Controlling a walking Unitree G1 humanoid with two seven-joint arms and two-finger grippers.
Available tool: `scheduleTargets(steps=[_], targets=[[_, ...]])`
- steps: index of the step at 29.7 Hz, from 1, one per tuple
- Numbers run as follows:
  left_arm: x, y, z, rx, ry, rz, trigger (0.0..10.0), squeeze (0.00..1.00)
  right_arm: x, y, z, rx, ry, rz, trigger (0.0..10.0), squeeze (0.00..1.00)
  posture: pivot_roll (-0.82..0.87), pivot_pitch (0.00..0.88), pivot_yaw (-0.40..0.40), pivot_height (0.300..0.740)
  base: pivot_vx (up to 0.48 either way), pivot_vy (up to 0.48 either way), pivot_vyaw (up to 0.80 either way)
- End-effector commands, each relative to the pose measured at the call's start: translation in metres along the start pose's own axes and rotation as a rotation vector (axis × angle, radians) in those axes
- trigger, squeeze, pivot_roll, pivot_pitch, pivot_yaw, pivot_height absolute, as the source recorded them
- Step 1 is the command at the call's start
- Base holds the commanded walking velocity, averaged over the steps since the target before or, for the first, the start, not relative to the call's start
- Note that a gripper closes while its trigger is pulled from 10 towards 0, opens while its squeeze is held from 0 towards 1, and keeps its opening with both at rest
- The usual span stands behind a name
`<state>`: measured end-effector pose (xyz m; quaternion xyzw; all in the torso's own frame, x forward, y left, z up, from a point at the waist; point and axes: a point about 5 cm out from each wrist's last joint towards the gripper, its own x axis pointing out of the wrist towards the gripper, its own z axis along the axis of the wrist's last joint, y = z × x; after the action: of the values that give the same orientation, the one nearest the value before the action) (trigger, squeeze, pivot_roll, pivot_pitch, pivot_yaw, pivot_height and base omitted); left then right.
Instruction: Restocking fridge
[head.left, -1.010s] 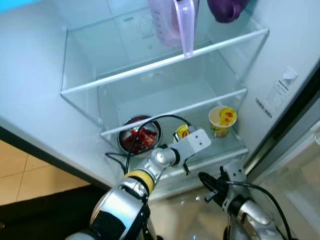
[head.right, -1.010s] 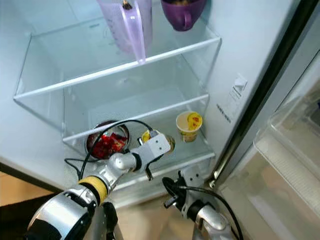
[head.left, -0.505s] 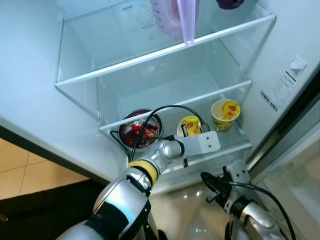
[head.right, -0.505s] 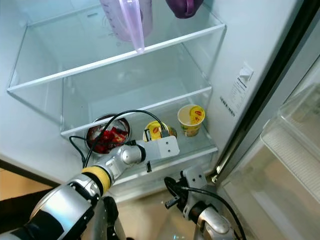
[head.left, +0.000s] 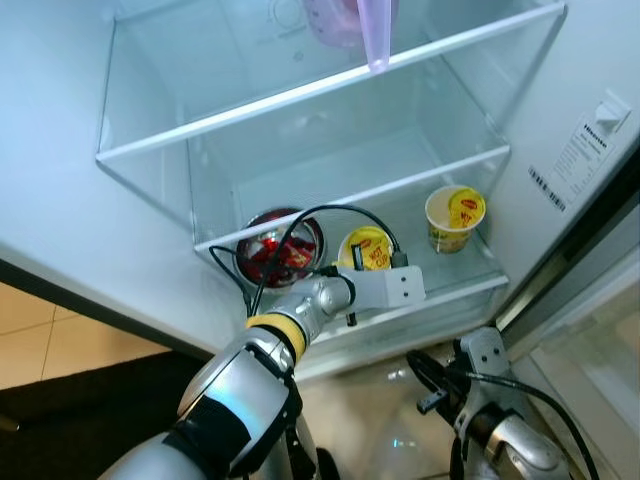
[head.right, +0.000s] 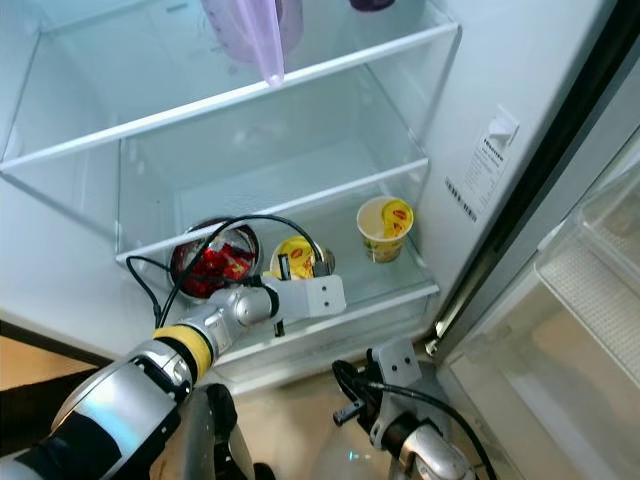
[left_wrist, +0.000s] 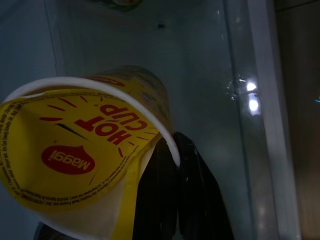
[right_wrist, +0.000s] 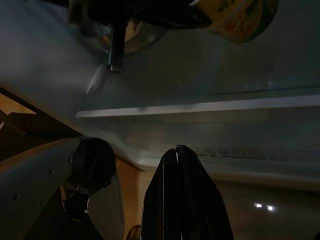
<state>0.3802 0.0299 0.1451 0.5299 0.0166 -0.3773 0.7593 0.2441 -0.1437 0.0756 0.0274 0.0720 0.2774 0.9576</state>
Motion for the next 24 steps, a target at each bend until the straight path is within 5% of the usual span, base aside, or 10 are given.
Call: scheduleTargets(steps=[1,18,19,20,21,24], targets=[[0.000,-0.003,0.001,-0.006,-0.020,-0.033,10.0,0.00,-0.003,0.006,-0.005,0.020,0.027,0.007,10.0,0.00,-0.17,0.452,0.220,0.417,0.000,0.000,0.00],[0.002,0.003,0.010,0.092,0.003,-0.068,10.0,0.00,-0.007,0.007,-0.003,0.019,0.035,-0.010,10.0,0.00,-0.18,0.453,0.225,0.417,0.000,0.000,0.00],[0.002,0.004,0.010,0.092,0.002,-0.066,10.0,0.55,-0.007,0.007,-0.002,0.019,0.035,-0.011,10.0,0.00,-0.18,0.456,0.228,0.417,0.000,0.000,0.00],[0.002,0.004,0.010,0.092,0.002,-0.065,10.0,0.55,-0.007,0.007,-0.002,0.019,0.035,-0.012,10.0,0.00,-0.18,0.456,0.228,0.417,0.000,0.000,0.00],[0.002,0.005,0.011,0.091,0.001,-0.061,10.0,1.00,-0.007,0.008,-0.002,0.018,0.035,-0.013,10.0,0.00,-0.18,0.455,0.227,0.417,0.000,0.000,0.00],[0.002,0.009,0.012,0.105,0.005,-0.040,10.0,1.00,-0.007,0.008,0.000,0.019,0.027,-0.015,10.0,0.00,-0.18,0.453,0.228,0.417,0.000,0.000,0.00]])
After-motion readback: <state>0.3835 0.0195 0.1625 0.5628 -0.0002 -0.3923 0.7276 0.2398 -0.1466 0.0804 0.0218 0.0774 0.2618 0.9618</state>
